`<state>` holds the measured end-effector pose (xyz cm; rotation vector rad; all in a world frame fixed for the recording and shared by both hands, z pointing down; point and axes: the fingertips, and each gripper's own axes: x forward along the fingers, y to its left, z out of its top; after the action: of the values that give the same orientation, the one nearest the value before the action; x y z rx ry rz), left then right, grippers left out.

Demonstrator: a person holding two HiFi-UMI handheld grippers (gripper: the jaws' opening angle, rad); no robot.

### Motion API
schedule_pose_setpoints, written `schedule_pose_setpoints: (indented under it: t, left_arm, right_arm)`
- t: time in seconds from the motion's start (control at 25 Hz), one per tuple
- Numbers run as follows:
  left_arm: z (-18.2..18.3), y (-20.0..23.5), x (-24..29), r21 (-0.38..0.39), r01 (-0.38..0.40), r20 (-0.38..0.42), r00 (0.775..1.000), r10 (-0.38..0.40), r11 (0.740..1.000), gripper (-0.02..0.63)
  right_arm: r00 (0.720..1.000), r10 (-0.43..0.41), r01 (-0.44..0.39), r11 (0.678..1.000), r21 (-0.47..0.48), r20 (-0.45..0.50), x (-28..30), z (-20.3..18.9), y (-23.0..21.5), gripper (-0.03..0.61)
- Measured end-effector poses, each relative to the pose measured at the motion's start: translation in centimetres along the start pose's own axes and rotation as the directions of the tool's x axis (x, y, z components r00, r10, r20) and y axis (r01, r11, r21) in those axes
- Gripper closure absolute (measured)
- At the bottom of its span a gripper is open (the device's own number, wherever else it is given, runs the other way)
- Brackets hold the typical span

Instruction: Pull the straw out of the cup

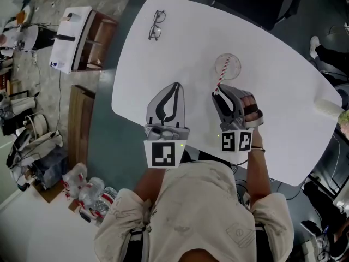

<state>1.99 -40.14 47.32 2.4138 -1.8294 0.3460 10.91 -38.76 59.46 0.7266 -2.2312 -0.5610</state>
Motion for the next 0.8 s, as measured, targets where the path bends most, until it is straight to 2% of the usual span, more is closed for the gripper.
schedule_pose_setpoints:
  t: [0.12,0.28,0.44,0.8]
  left_arm:
    - [-0.2,-0.2,0.0,0.007,0.004,-0.016,1.000,-0.004,1.000,0.607]
    - [0.2,-0.3,0.0,0.024,0.012,0.002,1.000,-0.012,1.000,0.607]
    - [0.0,-0.4,-0.3,0.017,0.012,-0.007,1.000,-0.012,1.000,0.607]
    - [0.8,-0.4,-1.0,0.000,0.011,0.017,1.000,-0.011,1.000,0.608]
  right_arm:
    - [1.000,0.011,-0.011,1.000,-0.015,0.002,0.0,-0.1,0.1,0.440]
    - [1.000,0.003,-0.002,1.000,-0.028,0.006,0.1,0.1,-0.1,0.468]
    - [0.999,-0.036,0.036,0.999,-0.029,0.005,0.0,0.3,-0.7,0.543]
    - [0.993,-0.117,0.117,0.993,-0.006,-0.023,-0.3,0.5,-2.2,0.555]
